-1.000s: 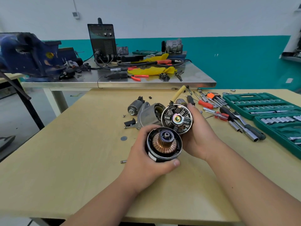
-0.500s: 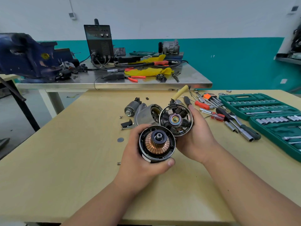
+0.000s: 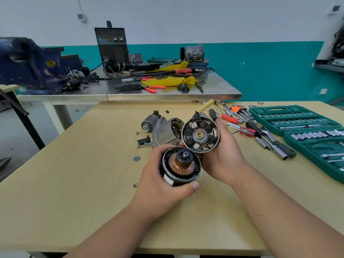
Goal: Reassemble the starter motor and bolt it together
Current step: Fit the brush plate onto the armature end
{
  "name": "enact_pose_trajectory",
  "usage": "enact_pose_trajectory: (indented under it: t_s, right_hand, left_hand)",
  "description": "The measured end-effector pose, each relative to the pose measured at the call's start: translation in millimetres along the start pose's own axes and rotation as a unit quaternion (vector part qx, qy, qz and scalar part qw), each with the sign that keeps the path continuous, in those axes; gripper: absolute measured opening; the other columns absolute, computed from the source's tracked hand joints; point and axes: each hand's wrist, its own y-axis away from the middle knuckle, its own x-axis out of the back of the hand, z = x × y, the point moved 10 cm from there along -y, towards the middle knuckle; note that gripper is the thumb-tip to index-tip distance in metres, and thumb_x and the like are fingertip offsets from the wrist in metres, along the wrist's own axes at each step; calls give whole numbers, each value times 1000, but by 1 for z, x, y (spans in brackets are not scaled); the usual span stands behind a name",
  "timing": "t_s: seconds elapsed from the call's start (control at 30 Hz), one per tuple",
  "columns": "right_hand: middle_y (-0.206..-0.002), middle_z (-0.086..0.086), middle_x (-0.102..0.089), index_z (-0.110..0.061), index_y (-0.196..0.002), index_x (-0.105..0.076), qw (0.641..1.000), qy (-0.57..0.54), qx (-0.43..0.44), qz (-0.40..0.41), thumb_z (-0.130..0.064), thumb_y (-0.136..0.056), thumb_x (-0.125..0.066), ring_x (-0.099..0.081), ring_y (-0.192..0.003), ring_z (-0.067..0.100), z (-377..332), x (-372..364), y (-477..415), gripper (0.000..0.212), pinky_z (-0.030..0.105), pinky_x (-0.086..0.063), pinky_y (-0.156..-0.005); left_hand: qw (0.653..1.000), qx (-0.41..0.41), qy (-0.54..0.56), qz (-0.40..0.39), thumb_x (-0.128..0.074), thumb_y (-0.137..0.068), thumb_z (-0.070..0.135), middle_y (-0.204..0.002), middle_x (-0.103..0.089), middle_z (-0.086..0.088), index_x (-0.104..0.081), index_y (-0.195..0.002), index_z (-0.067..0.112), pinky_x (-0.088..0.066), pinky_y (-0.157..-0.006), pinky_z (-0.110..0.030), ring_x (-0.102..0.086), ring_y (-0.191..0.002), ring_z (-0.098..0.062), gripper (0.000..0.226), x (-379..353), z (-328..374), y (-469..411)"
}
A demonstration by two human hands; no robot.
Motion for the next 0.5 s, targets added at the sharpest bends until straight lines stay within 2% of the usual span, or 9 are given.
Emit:
enact_pose_trajectory:
  t_s: [0.2, 0.37, 0.47, 0.5]
  right_hand:
    - [-117, 4, -70, -30, -102, -77, 999, 27, 19, 3, -64, -93, -25, -65, -106, 18, -2, 0, 0, 63, 40, -42, -101]
    - [-114, 2, -72, -34, -103, -75, 991, 119, 54, -7, -60, -94, -28, -67, -105, 16, -7, -1, 2, 54, 33, -55, -79]
    - [-106, 5, -70, -28, -103, -68, 954, 275, 111, 56, -62, -79, -47, -66, -97, 25, -22, 13, 3, 47, 45, -55, -80]
    - [-102, 6, -69, -27, -101, -65, 944, 294, 121, 89, -63, -76, -49, -65, -91, 24, -29, 22, 3, 47, 43, -54, -75]
  left_hand:
    - [999, 29, -11, -11, -83, -51, 45, -105, -65, 25, -52, -109, 34, -42, -79, -4, -63, -98, 4, 67, -3, -7, 0]
    - [997, 69, -19, -19, -82, -47, 48, -101, -66, 25, -54, -108, 35, -42, -76, -4, -64, -94, 4, 68, -5, -19, 0]
    - [996, 84, -32, -22, -82, -47, 50, -100, -66, 28, -54, -105, 40, -41, -74, -2, -63, -93, 7, 66, -5, -24, 0]
    - [995, 85, -39, -23, -82, -47, 51, -101, -65, 28, -53, -104, 42, -41, -75, -2, -62, -93, 7, 65, -5, -25, -1]
